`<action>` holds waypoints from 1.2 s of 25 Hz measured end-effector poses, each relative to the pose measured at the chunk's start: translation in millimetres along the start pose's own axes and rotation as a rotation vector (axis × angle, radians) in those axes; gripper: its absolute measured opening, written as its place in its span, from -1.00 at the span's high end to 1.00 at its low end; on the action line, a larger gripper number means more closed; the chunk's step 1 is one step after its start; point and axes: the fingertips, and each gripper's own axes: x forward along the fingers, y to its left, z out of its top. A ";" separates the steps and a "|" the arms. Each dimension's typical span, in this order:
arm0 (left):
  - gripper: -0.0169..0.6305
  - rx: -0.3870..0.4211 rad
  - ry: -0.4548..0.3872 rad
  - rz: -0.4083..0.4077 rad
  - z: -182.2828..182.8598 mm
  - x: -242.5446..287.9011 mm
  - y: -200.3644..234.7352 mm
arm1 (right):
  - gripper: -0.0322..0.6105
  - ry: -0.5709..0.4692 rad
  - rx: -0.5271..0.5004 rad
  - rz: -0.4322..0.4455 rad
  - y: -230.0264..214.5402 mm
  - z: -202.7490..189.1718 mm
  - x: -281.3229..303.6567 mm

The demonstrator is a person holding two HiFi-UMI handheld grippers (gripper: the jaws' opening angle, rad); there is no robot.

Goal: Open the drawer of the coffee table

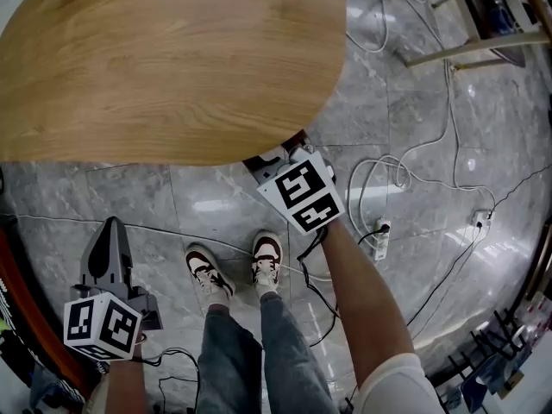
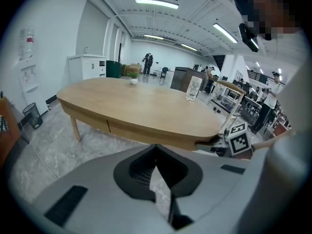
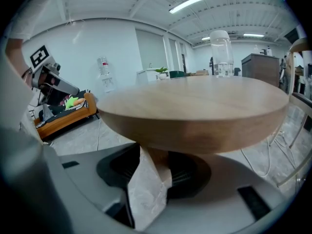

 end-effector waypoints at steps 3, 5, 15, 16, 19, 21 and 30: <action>0.97 -0.007 -0.002 0.003 -4.8 -1.3 1.8 | 0.38 0.019 -0.037 0.016 1.7 -2.0 -1.8; 0.97 -0.020 0.001 0.010 -8.4 -2.1 2.1 | 0.42 0.033 -0.067 0.025 2.1 -3.5 -3.2; 0.97 -0.057 0.004 0.017 -16.5 -7.4 -1.6 | 0.49 0.069 -0.143 0.040 4.6 -4.0 -8.6; 0.97 -0.060 0.003 0.014 -17.2 -7.6 -1.1 | 0.49 0.074 -0.148 0.039 4.3 -4.6 -9.0; 0.97 -0.059 -0.001 0.008 -19.3 -8.5 0.3 | 0.50 0.074 -0.159 0.051 6.8 -5.2 -10.5; 0.97 -0.062 0.001 0.013 -20.6 -10.1 0.2 | 0.51 0.080 -0.175 0.056 9.6 -6.7 -13.8; 0.97 -0.063 0.002 0.015 -24.4 -14.0 -1.6 | 0.54 0.080 -0.197 0.090 24.9 -12.9 -19.0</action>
